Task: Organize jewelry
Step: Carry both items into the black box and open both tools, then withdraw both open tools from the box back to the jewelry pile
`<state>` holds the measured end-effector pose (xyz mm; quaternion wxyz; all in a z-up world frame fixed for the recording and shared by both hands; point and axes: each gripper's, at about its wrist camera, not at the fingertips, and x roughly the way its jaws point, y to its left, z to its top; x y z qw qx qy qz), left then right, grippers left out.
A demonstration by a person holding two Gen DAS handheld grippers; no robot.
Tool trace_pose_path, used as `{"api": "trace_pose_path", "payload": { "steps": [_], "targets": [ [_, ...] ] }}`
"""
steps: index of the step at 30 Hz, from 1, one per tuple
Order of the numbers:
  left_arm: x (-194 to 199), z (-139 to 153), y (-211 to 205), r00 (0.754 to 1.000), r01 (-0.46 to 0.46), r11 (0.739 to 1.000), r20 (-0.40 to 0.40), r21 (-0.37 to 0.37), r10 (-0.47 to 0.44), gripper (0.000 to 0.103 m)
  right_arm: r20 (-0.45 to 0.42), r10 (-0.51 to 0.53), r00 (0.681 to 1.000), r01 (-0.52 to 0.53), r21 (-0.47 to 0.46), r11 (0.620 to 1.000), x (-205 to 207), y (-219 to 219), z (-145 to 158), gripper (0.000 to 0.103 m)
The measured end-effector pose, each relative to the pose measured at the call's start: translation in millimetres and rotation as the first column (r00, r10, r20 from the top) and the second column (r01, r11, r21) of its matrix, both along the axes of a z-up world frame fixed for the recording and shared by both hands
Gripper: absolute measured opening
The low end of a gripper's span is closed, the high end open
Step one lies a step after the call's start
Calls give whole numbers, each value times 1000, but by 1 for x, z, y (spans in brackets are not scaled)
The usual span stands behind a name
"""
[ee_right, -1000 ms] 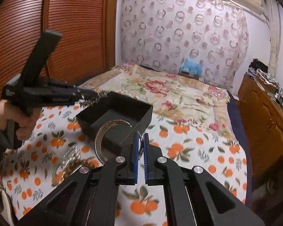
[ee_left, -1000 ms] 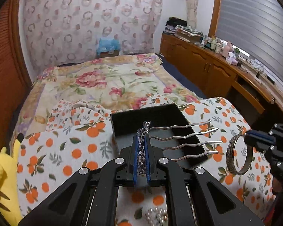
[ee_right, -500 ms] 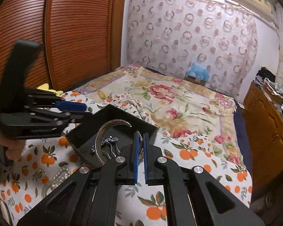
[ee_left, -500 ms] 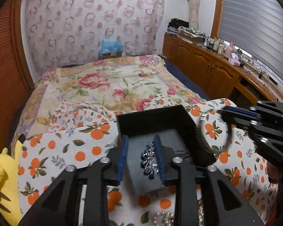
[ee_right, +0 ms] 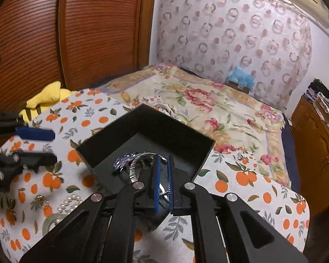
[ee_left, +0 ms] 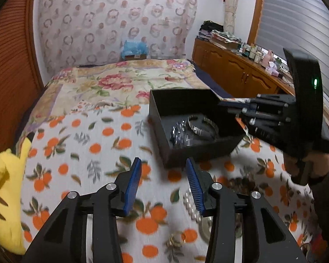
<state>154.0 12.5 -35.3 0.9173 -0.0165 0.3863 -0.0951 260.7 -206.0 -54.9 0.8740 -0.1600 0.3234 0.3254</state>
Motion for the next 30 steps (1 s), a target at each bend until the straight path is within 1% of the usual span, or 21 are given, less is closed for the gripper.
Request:
{"api": "trace_pose_path", "payload": {
  "steps": [3,6,9,11,12,16,20,22,23,24,27,30],
  "targets": [
    [-13,-4,-2,1000,3,1000,-2,6,-3,43,11,-18,1000,18,24,1000,-12,-10,9,7],
    [-26,-5,-1,1000,8,1000,4,-6,-8,45,12,-24,1000,23,28,999,-26,-20,10,7],
    [-37,-6,-1,1000,14,1000,10,-12,-14,45,0,-36,999,36,18,999,-40,-29,6,7],
    [-44,-7,-3,1000,19,1000,17,-12,-19,50,-21,-44,999,44,20,999,-47,-34,1,8],
    [-48,-8,-5,1000,21,1000,23,-9,-21,51,-32,-46,998,46,21,999,-50,-37,-2,8],
    [-61,-10,-10,999,35,999,32,-17,-34,52,-74,-56,996,58,19,998,-61,-44,-14,8],
    [-75,-9,-14,998,45,999,46,-25,-44,54,-83,-68,994,70,20,997,-77,-50,-18,8],
    [-80,-9,-15,998,48,998,48,-31,-47,55,-95,-75,993,78,28,997,-86,-56,-19,16],
    [-83,-9,-15,998,49,998,51,-32,-48,56,-103,-77,992,81,33,996,-92,-59,-21,25],
    [-85,-8,-16,998,49,998,53,-32,-47,56,-111,-77,991,82,38,996,-96,-61,-22,31],
    [-89,-10,-16,998,48,998,52,-32,-47,57,-139,-69,988,74,32,997,-110,-67,-31,32],
    [-89,-13,-17,998,48,998,43,-34,-46,57,-191,-43,981,55,55,997,-116,-68,-40,32]
  ]
}}
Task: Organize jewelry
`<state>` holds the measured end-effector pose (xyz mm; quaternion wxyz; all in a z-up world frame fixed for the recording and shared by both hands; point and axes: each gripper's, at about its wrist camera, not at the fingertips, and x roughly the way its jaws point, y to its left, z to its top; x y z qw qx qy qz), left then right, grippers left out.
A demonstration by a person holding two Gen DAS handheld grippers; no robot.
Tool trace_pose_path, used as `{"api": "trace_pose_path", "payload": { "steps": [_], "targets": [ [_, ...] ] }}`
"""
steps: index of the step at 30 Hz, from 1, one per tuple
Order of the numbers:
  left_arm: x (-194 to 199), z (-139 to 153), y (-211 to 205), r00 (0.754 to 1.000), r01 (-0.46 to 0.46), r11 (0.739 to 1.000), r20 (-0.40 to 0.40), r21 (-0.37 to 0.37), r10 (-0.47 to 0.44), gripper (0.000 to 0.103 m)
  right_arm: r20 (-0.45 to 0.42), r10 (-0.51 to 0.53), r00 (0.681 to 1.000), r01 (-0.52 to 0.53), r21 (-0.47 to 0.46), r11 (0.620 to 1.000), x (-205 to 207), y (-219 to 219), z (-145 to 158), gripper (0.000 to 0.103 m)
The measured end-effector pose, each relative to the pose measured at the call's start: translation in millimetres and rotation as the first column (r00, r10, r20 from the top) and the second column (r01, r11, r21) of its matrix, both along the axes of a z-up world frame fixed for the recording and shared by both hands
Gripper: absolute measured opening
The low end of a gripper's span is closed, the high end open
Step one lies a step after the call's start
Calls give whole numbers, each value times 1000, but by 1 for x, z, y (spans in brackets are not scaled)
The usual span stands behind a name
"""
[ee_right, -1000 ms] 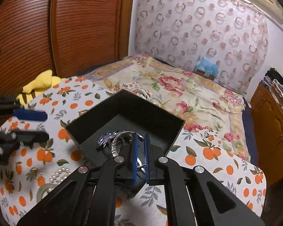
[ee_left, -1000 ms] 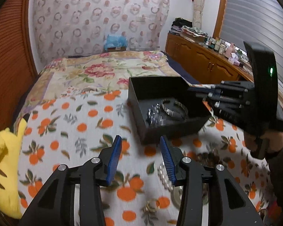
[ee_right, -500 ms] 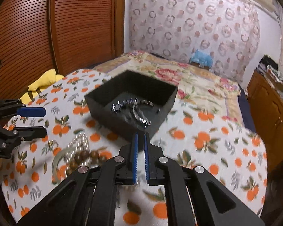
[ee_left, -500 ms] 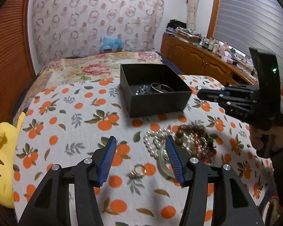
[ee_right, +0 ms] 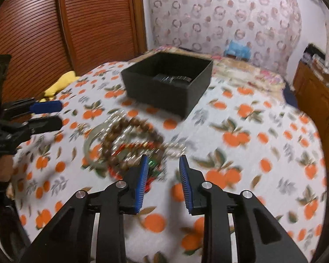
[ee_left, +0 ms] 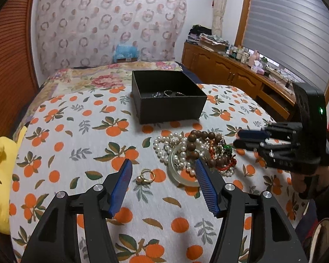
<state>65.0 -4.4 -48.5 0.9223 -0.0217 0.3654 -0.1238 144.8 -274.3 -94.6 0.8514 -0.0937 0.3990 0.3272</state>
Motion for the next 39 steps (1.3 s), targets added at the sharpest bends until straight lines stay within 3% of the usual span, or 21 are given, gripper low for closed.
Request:
{"api": "trace_pose_path", "payload": {
  "steps": [11,15,17,39],
  "targets": [
    [3,-6,-3,1000,6,1000,-12,1,-6,57,-80,-5,997,10,59,998,10,9,-10,31],
    [3,-6,-3,1000,6,1000,-12,1,-6,57,-93,6,996,1,69,998,9,8,-10,15],
    [3,-6,-3,1000,6,1000,-12,2,-6,57,-89,9,996,-3,69,998,7,7,-9,14],
    [18,-23,-14,997,38,999,-69,13,-37,57,95,-78,992,68,105,992,-11,-31,48,14]
  ]
}}
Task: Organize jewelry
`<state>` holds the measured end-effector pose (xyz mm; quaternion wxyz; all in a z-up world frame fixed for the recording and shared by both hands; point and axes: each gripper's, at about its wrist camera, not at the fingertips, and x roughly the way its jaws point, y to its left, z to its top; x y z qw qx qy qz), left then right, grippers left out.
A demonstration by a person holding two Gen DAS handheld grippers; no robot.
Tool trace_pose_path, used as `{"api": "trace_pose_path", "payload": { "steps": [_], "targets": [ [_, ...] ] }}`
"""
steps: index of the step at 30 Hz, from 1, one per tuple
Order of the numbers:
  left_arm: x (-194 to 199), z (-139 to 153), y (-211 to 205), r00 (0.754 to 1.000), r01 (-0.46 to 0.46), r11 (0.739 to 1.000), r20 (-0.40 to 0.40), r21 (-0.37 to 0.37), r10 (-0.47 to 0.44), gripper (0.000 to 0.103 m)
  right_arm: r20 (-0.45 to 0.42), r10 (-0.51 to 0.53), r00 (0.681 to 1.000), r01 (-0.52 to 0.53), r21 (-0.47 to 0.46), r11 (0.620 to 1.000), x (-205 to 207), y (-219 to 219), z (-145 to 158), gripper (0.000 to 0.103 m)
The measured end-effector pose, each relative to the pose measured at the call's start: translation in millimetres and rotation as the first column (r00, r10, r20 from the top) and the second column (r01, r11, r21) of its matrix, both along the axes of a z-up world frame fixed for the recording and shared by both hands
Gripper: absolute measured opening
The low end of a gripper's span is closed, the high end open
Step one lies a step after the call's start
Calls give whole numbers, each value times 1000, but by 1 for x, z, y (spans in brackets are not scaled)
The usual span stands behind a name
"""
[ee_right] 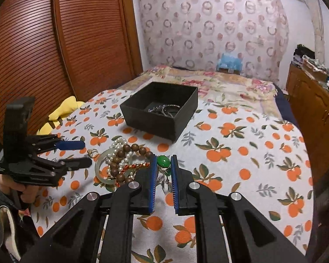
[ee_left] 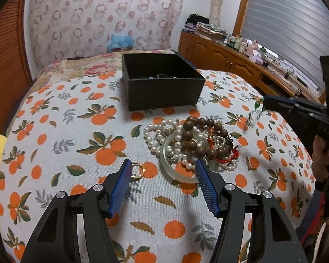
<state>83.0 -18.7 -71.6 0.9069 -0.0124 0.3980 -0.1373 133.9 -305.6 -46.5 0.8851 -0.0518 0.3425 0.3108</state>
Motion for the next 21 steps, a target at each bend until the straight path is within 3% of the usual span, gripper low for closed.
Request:
{"api": "trace_pose_path", "payload": {
  "steps": [7,9,11,14,21],
  "targets": [
    [12,7,-19,999,53,999,12,7,-53,57,17,-13,1000,13,-6,1000,-3,-7,4,14],
    [20,9,-26,998,68,998,13,15,-68,53,14,-18,1000,18,-5,1000,-3,-9,3,14],
    [30,10,-31,996,89,996,7,19,-89,40,12,-21,1000,22,-6,1000,-3,-11,2,14],
    [46,11,-35,995,103,995,-10,19,-103,29,7,-27,1000,27,-6,1000,-3,-13,-2,14],
    [83,7,-43,983,155,988,-95,-14,-156,29,-2,-32,1000,32,-4,999,-4,-16,-7,14]
  ]
}}
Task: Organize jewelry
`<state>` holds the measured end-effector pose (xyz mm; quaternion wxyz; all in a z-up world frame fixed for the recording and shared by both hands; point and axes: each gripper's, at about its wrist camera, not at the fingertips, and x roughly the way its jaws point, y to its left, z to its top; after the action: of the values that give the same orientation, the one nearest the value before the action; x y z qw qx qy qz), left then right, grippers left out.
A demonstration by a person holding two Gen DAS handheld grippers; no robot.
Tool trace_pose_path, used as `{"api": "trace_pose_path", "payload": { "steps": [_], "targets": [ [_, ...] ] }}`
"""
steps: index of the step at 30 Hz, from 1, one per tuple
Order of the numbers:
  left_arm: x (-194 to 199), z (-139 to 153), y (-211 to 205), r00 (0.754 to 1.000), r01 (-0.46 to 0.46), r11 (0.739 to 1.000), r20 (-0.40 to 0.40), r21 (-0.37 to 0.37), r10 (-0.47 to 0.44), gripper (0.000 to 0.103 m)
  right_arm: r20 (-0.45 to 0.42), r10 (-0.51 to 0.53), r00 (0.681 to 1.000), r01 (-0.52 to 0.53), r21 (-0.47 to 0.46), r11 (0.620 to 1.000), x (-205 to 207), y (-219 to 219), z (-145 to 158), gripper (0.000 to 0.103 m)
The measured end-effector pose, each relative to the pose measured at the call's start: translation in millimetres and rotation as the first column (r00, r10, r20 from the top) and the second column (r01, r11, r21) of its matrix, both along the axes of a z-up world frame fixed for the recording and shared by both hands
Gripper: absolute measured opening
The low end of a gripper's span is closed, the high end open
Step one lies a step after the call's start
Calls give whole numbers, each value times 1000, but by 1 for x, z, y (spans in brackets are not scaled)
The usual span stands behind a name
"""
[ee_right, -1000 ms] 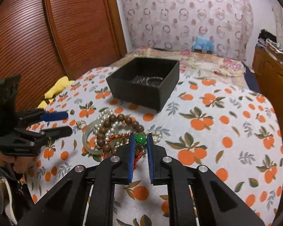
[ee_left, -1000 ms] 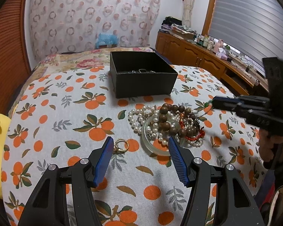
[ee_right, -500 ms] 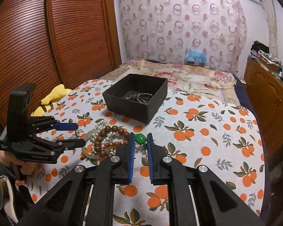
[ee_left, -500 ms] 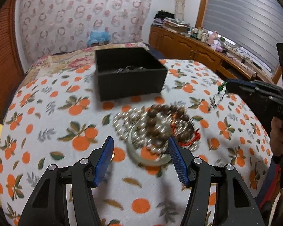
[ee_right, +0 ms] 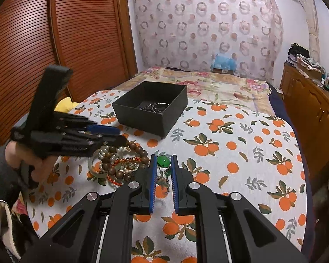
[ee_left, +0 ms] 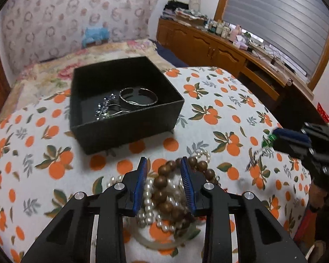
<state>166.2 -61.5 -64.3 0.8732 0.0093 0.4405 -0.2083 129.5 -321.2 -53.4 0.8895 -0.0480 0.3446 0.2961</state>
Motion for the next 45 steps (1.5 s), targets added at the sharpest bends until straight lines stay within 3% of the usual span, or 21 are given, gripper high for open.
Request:
{"api": "trace_pose_path", "payload": {
  "steps": [12,14,15,19,30,45],
  "targets": [
    [17,-13,-11,995,64,997,-84,39,-60,29,-12,-8,1000,8,3,1000,-1,-4,-7,14],
    [15,-13,-12,993,84,996,-85,36,-81,12,-11,-7,1000,7,3,1000,-1,-4,-7,14],
    [14,-13,-13,993,89,995,-84,39,-85,12,-11,-8,1000,8,3,1000,-1,-4,-7,14],
    [6,-4,-13,996,81,996,-44,48,-79,12,-6,-7,1000,7,4,1000,-1,-5,-6,14],
    [-20,64,-8,990,49,999,134,-22,-45,12,44,1,999,-1,11,1000,3,3,16,14],
    [0,125,16,966,-46,999,254,-24,51,12,120,14,993,-15,5,1000,42,26,58,14]
  ]
}}
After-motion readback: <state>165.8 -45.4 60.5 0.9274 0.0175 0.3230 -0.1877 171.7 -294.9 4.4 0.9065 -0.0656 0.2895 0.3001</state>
